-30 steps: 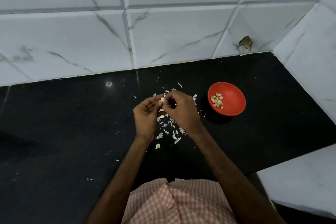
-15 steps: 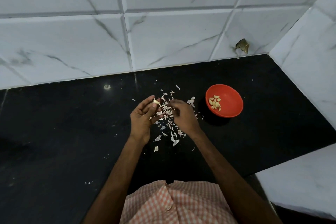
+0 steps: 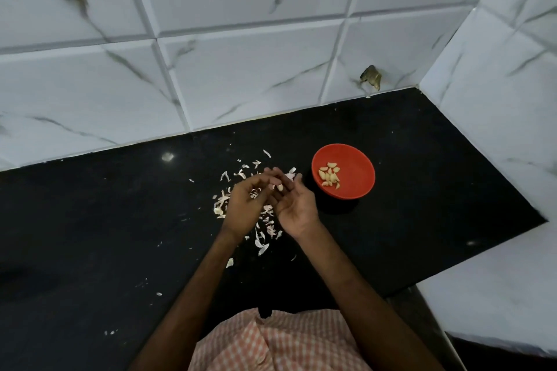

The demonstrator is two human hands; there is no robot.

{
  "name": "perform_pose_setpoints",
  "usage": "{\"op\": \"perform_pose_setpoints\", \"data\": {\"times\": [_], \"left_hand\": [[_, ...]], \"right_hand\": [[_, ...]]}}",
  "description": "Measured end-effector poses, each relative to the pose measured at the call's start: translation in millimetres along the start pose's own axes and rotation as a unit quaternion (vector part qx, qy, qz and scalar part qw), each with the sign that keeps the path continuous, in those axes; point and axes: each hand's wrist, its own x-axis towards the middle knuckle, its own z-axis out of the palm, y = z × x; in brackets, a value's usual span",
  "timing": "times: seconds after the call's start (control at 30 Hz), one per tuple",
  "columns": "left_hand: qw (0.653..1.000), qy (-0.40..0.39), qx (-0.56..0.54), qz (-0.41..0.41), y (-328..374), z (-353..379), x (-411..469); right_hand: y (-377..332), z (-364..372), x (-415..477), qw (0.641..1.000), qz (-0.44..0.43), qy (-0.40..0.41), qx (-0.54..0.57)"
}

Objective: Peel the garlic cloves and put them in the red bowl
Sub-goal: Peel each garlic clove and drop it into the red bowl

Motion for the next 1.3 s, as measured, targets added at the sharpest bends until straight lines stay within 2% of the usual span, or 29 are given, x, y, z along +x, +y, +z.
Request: {"op": "perform_pose_setpoints", "data": {"times": [0.07,0.17,0.27,0.33,0.43,0.5,0.53,0.6,0.63,0.7,0.77,0.83,0.87,0.93,1.0,1.07,1.13,1.23,1.3], "left_hand": [[1.000,-0.006,-0.024,-0.009,1.1,14.1,7.0],[0.995,0.045,-0.074,-0.040,-1.1,23.7,14.7],[0.992,0.083,-0.049,-0.081,-19.2,16.6,16.2],[0.989,0.106,0.000,-0.105,-39.4,8.2,12.2],[0.970,0.160,0.162,-0.089,-69.9,-6.3,0.0],[0.934,0.175,0.295,-0.096,-87.3,-17.5,-11.3],[0.913,0.169,0.353,-0.111,-94.2,-22.6,-17.1],[0.881,0.141,0.433,-0.126,-104.6,-31.9,-25.9],[0.874,0.123,0.453,-0.123,-108.9,-34.9,-27.8],[0.871,0.103,0.467,-0.118,-113.9,-38.2,-29.3],[0.867,0.084,0.478,-0.110,-115.0,-39.3,-30.5],[0.873,0.074,0.473,-0.089,-117.5,-40.1,-32.6],[0.878,0.073,0.466,-0.085,-118.1,-40.0,-34.3],[0.883,0.074,0.457,-0.079,-117.3,-40.0,-37.6],[0.895,0.086,0.429,-0.083,-115.9,-40.5,-40.0],[0.907,0.102,0.399,-0.089,-114.8,-42.7,-42.0],[0.918,0.124,0.362,-0.104,-111.9,-46.3,-42.6],[0.927,0.146,0.327,-0.116,-108.6,-50.9,-40.5],[0.926,0.147,0.334,-0.097,-103.0,-49.8,-35.4]], "right_hand": [[-12.3,-11.6,4.5,0.999,-0.005,0.020,0.030],[-39.4,-27.1,11.1,0.996,-0.023,0.062,0.063],[-75.2,-44.7,24.3,0.990,-0.080,0.115,-0.021],[-93.7,-58.0,37.0,0.980,-0.106,0.152,-0.075],[-106.6,-69.3,50.7,0.957,-0.114,0.187,-0.192],[-103.2,-71.7,54.3,0.902,-0.162,0.188,-0.354],[-98.8,-72.8,54.1,0.854,-0.219,0.171,-0.440],[-81.7,-69.5,54.9,0.758,-0.314,0.074,-0.567],[-68.2,-67.9,54.8,0.722,-0.322,0.012,-0.612],[-34.8,-66.4,55.5,0.671,-0.257,-0.109,-0.687],[-0.9,-72.4,57.1,0.588,-0.198,-0.187,-0.762],[19.7,-84.8,59.1,0.494,-0.195,-0.225,-0.817],[22.4,-88.8,59.0,0.462,-0.212,-0.234,-0.829],[21.3,-92.6,61.0,0.437,-0.240,-0.231,-0.835],[18.5,-93.7,65.3,0.435,-0.259,-0.218,-0.835],[17.8,-91.5,68.3,0.462,-0.259,-0.199,-0.824],[15.6,-89.4,68.5,0.519,-0.261,-0.166,-0.797],[9.1,-87.8,67.4,0.628,-0.263,-0.099,-0.725],[6.2,-87.7,70.1,0.679,-0.256,-0.064,-0.686]]}}
